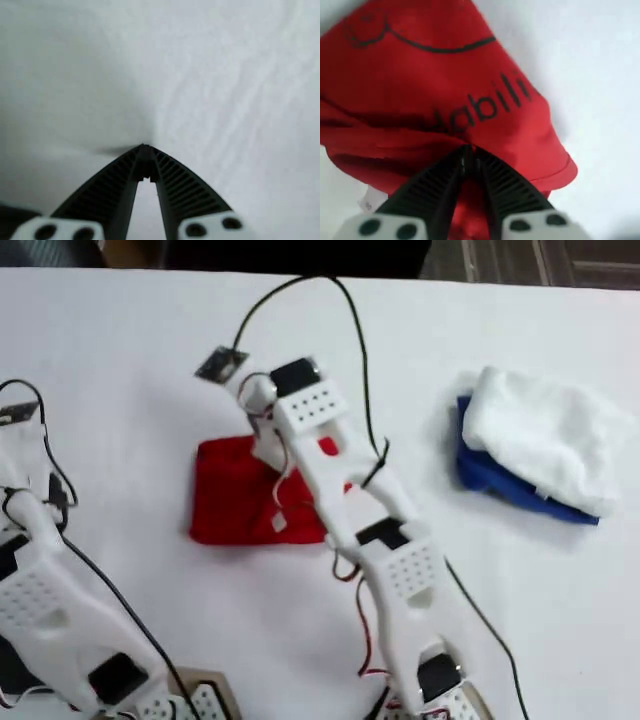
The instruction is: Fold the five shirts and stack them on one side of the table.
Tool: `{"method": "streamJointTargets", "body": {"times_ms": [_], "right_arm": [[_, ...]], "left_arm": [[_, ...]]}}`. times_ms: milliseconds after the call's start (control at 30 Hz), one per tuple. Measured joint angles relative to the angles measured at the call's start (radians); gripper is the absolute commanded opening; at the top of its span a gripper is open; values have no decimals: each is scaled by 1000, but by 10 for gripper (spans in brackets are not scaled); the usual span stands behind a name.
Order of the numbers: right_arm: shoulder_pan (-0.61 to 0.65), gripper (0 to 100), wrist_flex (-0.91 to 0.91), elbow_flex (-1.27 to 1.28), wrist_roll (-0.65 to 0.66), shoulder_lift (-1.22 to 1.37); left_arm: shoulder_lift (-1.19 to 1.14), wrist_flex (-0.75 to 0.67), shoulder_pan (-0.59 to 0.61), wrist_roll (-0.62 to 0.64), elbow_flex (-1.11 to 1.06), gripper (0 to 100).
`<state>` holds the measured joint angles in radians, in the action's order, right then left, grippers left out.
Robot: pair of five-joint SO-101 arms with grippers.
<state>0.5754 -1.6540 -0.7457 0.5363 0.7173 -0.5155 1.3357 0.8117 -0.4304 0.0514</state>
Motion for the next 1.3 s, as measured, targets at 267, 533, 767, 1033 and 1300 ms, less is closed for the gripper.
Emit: {"method": "streamJointTargets", "body": {"times_ms": [267,533,767,1033,1300], "right_arm": [[0,22,-40,149,17,-107],[0,22,68,552,18,-318],[25,22,130,899,18,-641],[-26,22,358,968,18,-778],[23,22,400,1003,-48,-654]], "left_arm": [[0,-2,0,0,0,26],[-2,-3,3,5,31,26],[-2,-5,3,5,35,26],[-2,-5,3,5,35,26],[-2,-6,3,5,35,26]]}}
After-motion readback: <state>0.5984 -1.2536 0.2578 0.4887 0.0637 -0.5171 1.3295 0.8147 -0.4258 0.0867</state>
